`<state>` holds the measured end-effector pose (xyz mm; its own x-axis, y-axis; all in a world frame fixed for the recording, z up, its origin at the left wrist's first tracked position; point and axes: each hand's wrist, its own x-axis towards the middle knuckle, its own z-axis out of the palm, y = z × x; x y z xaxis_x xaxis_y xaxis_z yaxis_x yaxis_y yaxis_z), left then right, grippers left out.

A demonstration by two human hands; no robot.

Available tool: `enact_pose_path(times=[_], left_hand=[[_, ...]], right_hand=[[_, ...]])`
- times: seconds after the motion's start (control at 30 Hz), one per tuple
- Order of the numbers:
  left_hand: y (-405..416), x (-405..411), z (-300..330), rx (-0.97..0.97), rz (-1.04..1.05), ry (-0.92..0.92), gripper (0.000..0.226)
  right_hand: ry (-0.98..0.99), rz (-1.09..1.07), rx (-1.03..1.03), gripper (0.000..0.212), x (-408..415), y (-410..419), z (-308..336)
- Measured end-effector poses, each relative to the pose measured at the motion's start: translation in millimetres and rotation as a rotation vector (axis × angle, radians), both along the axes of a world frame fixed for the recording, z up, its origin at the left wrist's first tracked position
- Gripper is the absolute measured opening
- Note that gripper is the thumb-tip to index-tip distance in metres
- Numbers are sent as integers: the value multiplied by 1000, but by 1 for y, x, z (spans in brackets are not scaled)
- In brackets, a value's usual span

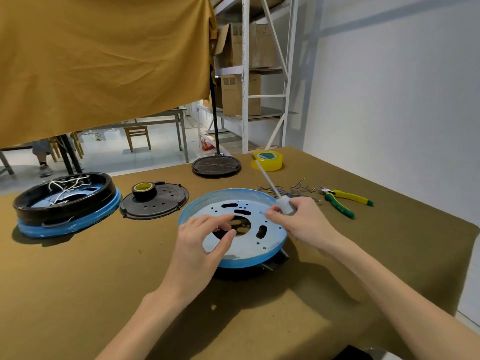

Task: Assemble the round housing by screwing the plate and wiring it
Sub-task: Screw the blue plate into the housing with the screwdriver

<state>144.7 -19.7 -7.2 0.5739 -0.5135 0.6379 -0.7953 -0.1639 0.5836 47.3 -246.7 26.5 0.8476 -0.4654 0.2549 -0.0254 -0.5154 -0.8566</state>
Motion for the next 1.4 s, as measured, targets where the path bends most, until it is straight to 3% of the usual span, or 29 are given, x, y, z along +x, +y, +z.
enact_pose_path(times=[0.17,0.53,0.6,0.7,0.8,0.9,1.07,1.13,1.17,1.27,1.4], left_hand=[[-3,3,3,31,-22,-48,37],[-8,7,1,50,-77,-68,26],[-7,8,0,34,-68,-64,21],[-1,13,-5,18,-18,-57,17],[6,16,-12,31,-9,-45,19],[4,14,-14,-1,-5,-19,22],[-4,8,-16,-43,38,16,25],[-4,9,-16,-68,37,17,17],[-4,10,-15,-79,34,15,12],[-3,12,-13,-109,31,1,8],[1,12,-9,-189,46,1,7]], right_hand=[[74,126,-203,20,3,18,3],[107,243,-136,13,-7,27,7],[61,183,-97,18,-8,26,4],[-56,-132,-140,22,-7,8,-1],[141,-343,-259,23,-9,-18,-12],[399,-373,-385,19,-6,-35,-35],[522,-401,-583,28,7,-42,-49],[455,-443,-670,32,10,-43,-44],[330,-445,-662,31,9,-41,-40],[-118,-183,-508,19,5,-23,-23],[-61,244,-664,37,0,18,-16]])
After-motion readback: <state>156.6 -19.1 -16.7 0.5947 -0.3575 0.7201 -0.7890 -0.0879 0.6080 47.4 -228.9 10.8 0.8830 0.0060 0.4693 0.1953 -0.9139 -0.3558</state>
